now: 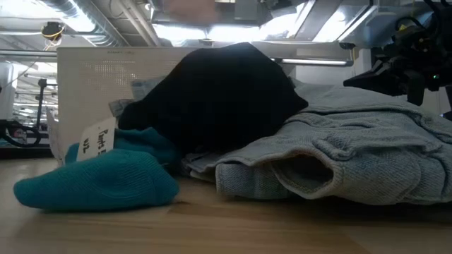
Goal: Sort clothes
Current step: Put the light pink sock into the white laundry bin
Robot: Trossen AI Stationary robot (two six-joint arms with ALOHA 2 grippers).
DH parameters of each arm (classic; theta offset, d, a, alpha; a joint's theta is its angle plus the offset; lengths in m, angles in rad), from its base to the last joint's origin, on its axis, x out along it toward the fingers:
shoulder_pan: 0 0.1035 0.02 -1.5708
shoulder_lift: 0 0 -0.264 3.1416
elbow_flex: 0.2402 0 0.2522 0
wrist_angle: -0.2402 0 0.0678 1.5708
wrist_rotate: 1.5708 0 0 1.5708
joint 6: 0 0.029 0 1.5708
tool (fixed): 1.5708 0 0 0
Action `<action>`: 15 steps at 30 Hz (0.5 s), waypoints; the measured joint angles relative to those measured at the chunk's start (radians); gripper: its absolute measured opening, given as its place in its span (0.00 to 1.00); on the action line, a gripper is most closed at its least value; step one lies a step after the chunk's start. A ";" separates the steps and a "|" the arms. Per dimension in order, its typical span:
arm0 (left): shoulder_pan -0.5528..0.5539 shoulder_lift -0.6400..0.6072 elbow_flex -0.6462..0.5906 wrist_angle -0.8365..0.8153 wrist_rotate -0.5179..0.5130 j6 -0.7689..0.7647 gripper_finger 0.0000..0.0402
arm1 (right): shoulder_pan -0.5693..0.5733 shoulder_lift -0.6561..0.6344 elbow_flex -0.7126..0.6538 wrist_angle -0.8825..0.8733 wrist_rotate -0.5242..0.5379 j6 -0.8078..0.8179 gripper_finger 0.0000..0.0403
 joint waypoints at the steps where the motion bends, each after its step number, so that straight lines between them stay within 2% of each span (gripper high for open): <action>1: 0.019 -0.025 0.000 0.001 -0.030 0.016 0.02 | 0.000 0.000 0.000 0.000 0.000 0.000 0.09; 6: 0.145 -0.131 0.000 -0.003 -0.137 0.080 0.02 | 0.000 0.000 0.000 0.000 0.000 0.000 0.09; 10: 0.265 -0.187 0.000 -0.026 -0.157 0.076 0.02 | 0.000 0.000 0.000 0.000 0.000 0.000 0.09; 15: 0.396 -0.215 -0.001 -0.110 -0.156 0.000 0.02 | 0.000 0.000 0.000 0.000 0.000 0.000 0.09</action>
